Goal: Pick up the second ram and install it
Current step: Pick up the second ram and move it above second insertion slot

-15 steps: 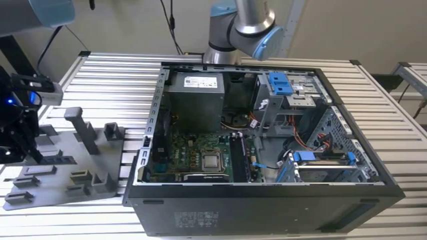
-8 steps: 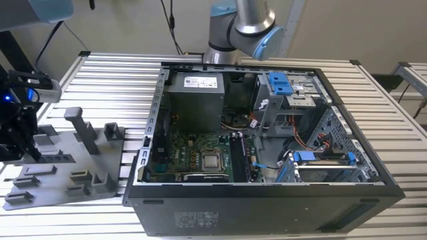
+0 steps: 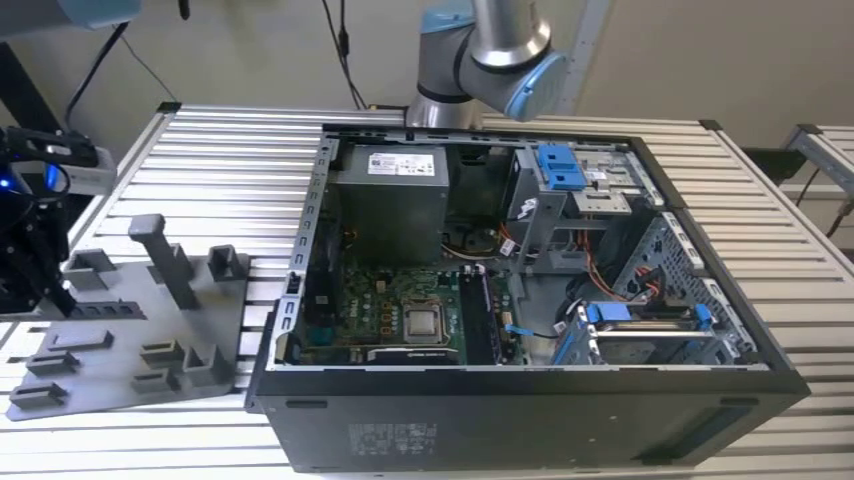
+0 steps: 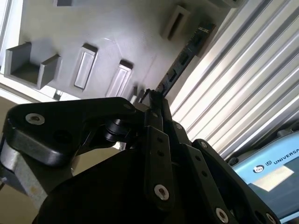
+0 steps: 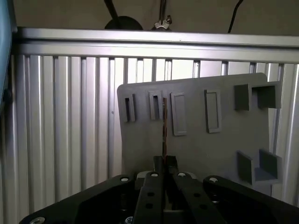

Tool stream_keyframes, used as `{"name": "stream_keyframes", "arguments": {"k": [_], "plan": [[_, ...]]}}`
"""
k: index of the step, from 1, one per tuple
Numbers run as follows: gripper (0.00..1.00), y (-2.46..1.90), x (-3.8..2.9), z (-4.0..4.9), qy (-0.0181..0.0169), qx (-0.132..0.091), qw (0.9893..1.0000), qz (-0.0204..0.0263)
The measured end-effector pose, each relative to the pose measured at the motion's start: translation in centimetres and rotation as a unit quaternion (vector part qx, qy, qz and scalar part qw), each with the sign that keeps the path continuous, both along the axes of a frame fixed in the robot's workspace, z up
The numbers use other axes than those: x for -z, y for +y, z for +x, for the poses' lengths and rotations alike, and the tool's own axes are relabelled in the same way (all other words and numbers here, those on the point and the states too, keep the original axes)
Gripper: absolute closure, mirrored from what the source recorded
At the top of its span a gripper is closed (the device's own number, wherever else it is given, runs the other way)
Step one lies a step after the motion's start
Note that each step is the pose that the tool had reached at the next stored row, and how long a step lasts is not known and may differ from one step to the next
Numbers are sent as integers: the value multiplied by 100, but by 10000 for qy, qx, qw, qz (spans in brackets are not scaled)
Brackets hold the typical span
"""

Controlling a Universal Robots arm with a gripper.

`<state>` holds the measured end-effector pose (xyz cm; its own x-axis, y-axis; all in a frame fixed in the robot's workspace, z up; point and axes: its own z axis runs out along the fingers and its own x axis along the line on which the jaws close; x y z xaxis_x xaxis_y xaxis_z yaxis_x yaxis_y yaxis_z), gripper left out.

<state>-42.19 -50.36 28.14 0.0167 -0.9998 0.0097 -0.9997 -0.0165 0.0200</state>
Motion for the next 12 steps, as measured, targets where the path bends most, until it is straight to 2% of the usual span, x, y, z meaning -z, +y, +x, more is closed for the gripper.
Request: {"name": "stream_keyframes", "arguments": {"k": [12], "plan": [[86, 0, -224, 0, 0, 22, 10000, 1]]}}
